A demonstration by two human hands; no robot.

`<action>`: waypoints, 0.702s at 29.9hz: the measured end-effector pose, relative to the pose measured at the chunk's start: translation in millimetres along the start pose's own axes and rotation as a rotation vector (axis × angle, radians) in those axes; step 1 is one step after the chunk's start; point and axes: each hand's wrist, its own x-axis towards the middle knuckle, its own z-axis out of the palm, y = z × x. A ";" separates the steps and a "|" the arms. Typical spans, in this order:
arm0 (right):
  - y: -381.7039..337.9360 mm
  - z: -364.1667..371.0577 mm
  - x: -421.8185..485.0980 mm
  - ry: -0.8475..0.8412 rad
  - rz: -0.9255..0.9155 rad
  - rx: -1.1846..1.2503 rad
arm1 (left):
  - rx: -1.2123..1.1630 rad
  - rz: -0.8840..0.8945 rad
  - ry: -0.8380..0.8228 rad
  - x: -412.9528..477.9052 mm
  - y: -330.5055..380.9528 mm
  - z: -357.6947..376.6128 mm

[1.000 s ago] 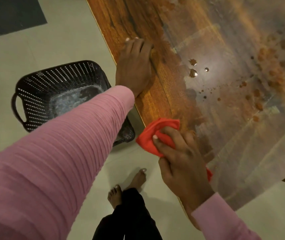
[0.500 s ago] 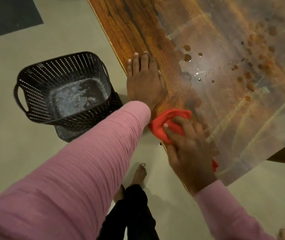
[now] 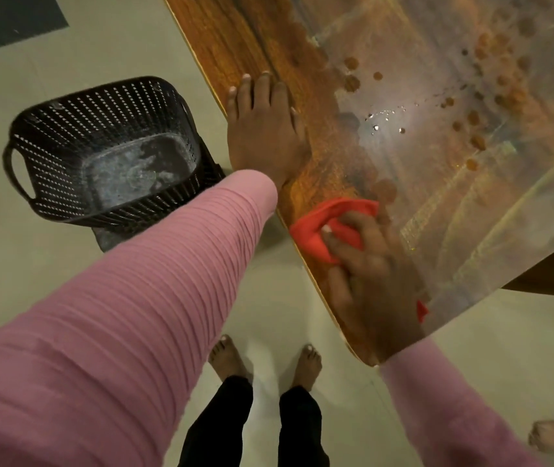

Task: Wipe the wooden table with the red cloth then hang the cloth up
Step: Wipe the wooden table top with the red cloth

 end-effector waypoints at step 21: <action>26.1 -18.6 -71.6 -0.175 -0.165 0.125 | 0.019 0.003 0.009 -1.0 1.2 -3.4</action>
